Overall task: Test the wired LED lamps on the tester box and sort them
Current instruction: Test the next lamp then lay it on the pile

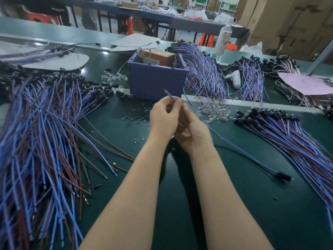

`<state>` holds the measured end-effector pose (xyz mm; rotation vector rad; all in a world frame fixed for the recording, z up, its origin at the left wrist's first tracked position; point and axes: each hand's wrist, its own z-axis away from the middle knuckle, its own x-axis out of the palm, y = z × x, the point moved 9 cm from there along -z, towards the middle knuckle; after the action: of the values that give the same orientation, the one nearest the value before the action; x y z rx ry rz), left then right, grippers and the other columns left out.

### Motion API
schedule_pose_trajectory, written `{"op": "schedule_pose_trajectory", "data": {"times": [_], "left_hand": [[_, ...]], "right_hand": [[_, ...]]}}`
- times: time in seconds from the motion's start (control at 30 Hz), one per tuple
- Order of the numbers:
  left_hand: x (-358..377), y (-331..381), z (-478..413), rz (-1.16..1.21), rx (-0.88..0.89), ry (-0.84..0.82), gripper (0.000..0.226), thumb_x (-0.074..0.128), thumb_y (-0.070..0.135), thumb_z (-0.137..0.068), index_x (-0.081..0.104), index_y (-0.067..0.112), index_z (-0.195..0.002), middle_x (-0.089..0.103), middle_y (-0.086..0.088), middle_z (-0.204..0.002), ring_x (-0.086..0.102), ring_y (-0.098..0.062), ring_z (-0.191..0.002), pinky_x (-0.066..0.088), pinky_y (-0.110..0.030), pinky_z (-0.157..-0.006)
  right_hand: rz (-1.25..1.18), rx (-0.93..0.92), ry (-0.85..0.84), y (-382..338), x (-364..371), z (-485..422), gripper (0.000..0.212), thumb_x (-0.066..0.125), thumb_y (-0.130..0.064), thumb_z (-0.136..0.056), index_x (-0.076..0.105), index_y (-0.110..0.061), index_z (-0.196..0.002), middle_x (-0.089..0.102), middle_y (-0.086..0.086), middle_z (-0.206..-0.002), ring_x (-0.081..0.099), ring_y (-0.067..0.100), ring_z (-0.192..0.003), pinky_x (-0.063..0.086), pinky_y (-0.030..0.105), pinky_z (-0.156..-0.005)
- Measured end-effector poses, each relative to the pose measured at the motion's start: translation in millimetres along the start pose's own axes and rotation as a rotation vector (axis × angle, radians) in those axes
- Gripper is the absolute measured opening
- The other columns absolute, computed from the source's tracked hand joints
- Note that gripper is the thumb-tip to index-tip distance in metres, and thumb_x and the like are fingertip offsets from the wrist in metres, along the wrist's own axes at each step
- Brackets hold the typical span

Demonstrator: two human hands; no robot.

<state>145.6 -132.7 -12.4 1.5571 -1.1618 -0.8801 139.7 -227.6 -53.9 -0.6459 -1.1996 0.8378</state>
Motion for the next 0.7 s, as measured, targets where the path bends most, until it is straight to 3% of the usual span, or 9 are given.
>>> {"op": "schedule_pose_trajectory", "data": {"times": [0.03,0.1,0.17,0.2,0.27,0.33,0.4,0.6,0.7], "left_hand": [[-8.6,-2.6,-1.8,0.013,-0.001,0.061,0.012,0.056,0.013,-0.094,0.063,0.017,-0.085,0.066,-0.001,-0.076,0.061,-0.015,-0.068,0.052,-0.036,-0.075],[-29.6,-11.1,-4.7,0.101,-0.040,0.209,0.013,0.053,0.013,-0.096,0.062,0.016,-0.086,0.065,0.001,-0.076,0.062,-0.007,-0.064,0.054,-0.030,-0.074],[-48.8,-18.7,-6.7,0.172,-0.081,0.346,0.016,0.051,0.012,-0.096,0.060,0.017,-0.085,0.064,0.004,-0.074,0.060,0.001,-0.058,0.050,-0.022,-0.069],[-55.1,-20.4,-7.3,0.191,-0.085,0.394,0.016,0.051,0.011,-0.096,0.060,0.017,-0.085,0.063,0.005,-0.073,0.058,0.003,-0.056,0.048,-0.018,-0.067],[-62.6,-20.2,-6.7,0.219,-0.076,0.461,0.014,0.051,0.011,-0.096,0.060,0.014,-0.086,0.062,0.005,-0.072,0.056,0.004,-0.054,0.046,-0.014,-0.064],[-67.2,-20.0,-5.6,0.253,-0.066,0.504,0.011,0.051,0.012,-0.096,0.061,0.010,-0.090,0.063,0.005,-0.073,0.057,0.004,-0.055,0.046,-0.015,-0.065],[-66.0,-20.1,-5.2,0.294,-0.063,0.503,0.008,0.054,0.012,-0.095,0.061,0.007,-0.094,0.063,0.004,-0.075,0.058,0.002,-0.059,0.048,-0.017,-0.067],[-13.9,-26.1,-4.5,0.067,-0.143,0.062,0.011,0.058,0.012,-0.092,0.064,0.012,-0.083,0.064,0.000,-0.073,0.060,-0.015,-0.072,0.053,-0.035,-0.081],[-11.0,-29.3,-3.6,-0.034,-0.136,0.037,0.015,0.057,0.015,-0.093,0.065,0.010,-0.081,0.065,-0.003,-0.073,0.060,-0.020,-0.073,0.053,-0.042,-0.085]], "right_hand": [[0.151,-0.073,0.002,-6.9,-0.5,2.2,0.024,0.055,-0.024,-0.094,0.067,-0.014,-0.076,0.062,-0.004,-0.059,0.051,0.006,-0.052,0.041,0.016,-0.053],[0.604,-0.408,0.095,-38.3,-4.4,11.3,0.027,0.056,-0.025,-0.094,0.066,-0.010,-0.074,0.059,-0.005,-0.058,0.051,0.007,-0.053,0.042,0.019,-0.053],[0.918,-0.753,0.225,-67.6,-2.0,28.8,0.020,0.057,-0.025,-0.093,0.068,-0.010,-0.086,0.065,-0.002,-0.075,0.058,0.013,-0.072,0.046,0.025,-0.071],[1.005,-0.809,0.233,-71.7,-0.1,32.0,0.018,0.057,-0.024,-0.093,0.069,-0.011,-0.095,0.067,0.000,-0.088,0.059,0.016,-0.085,0.045,0.027,-0.081],[1.159,-0.735,0.148,-61.9,0.7,22.2,0.023,0.056,-0.025,-0.094,0.068,-0.011,-0.108,0.068,0.003,-0.104,0.058,0.019,-0.101,0.040,0.025,-0.090],[1.222,-0.603,0.052,-44.0,0.0,11.1,0.021,0.056,-0.024,-0.094,0.069,-0.011,-0.104,0.070,0.005,-0.099,0.061,0.019,-0.096,0.040,0.023,-0.084],[1.215,-0.608,0.045,-40.0,3.2,9.7,0.017,0.055,-0.020,-0.094,0.070,-0.011,-0.096,0.069,0.002,-0.085,0.061,0.019,-0.084,0.041,0.025,-0.076],[1.077,-0.623,0.064,-34.5,11.5,9.9,0.014,0.054,-0.016,-0.094,0.065,-0.012,-0.087,0.064,-0.001,-0.076,0.059,0.017,-0.076,0.038,0.021,-0.066],[1.007,-0.579,0.121,-31.3,3.4,5.0,0.017,0.051,-0.017,-0.095,0.063,-0.007,-0.089,0.066,0.004,-0.082,0.060,0.021,-0.081,0.041,0.026,-0.072]]}}
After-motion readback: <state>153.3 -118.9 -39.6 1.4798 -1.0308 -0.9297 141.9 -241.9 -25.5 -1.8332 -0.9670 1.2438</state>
